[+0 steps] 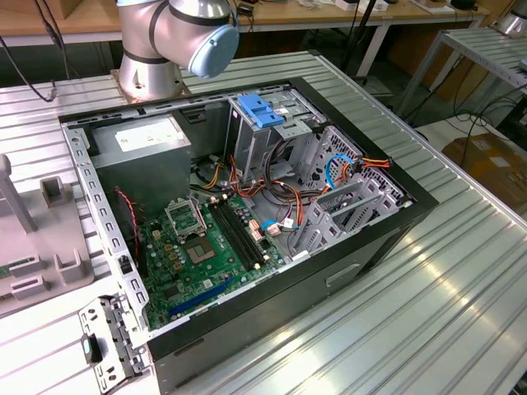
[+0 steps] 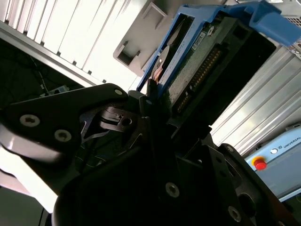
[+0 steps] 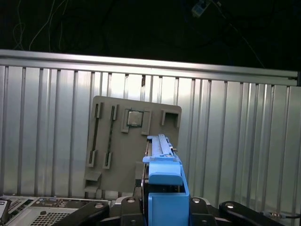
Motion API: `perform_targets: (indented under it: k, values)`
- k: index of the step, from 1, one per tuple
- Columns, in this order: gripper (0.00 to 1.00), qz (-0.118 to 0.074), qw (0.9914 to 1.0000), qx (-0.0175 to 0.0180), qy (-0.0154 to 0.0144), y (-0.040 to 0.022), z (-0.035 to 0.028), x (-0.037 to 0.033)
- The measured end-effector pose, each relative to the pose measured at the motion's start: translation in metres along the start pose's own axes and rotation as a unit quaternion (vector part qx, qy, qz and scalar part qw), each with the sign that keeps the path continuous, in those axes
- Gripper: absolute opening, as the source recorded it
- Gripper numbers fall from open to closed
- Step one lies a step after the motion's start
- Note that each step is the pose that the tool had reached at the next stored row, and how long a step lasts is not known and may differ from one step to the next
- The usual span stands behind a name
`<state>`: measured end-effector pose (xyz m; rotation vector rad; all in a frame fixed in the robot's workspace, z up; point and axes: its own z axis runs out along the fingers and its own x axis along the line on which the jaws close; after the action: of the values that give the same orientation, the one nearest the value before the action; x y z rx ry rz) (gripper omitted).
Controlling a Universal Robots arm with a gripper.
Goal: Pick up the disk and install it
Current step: 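Pick up the disk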
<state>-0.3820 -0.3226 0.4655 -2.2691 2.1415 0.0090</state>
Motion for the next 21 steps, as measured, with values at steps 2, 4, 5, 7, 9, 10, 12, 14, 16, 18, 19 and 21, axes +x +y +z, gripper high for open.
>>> perform_targets:
  k: [2,4,5,7,9,10,12,14,16,18,19,21]
  values:
    - [0.36,0.0,1.0,0.0,0.0,-0.0009,0.0,0.0009]
    - [0.36,0.0,1.0,0.0,0.0,-0.002,0.0,0.002]
    - [0.36,0.0,1.0,0.0,0.0,-0.0024,0.0,0.0025]
    - [0.36,0.0,1.0,-0.0001,0.0,-0.0038,0.0,0.0036]
    - [0.36,0.0,1.0,-0.0001,0.0,-0.0057,0.0,0.0053]
    - [0.36,0.0,1.0,-0.0001,0.0,-0.006,0.0,0.0066]
    - [0.36,0.0,1.0,-0.0002,0.0,-0.0064,-0.0001,0.0078]
    - [0.36,0.0,1.0,-0.0001,0.0,-0.0066,-0.0001,0.009]
    - [0.36,0.0,1.0,-0.0002,0.0,-0.007,-0.0001,0.0104]
    - [0.36,0.0,1.0,-0.0002,0.0,-0.0073,-0.0001,0.0118]
    - [0.36,0.0,1.0,-0.0001,0.0,-0.0074,-0.0001,0.0123]
    - [0.36,0.0,1.0,-0.0001,0.0,-0.0077,-0.0002,0.0135]
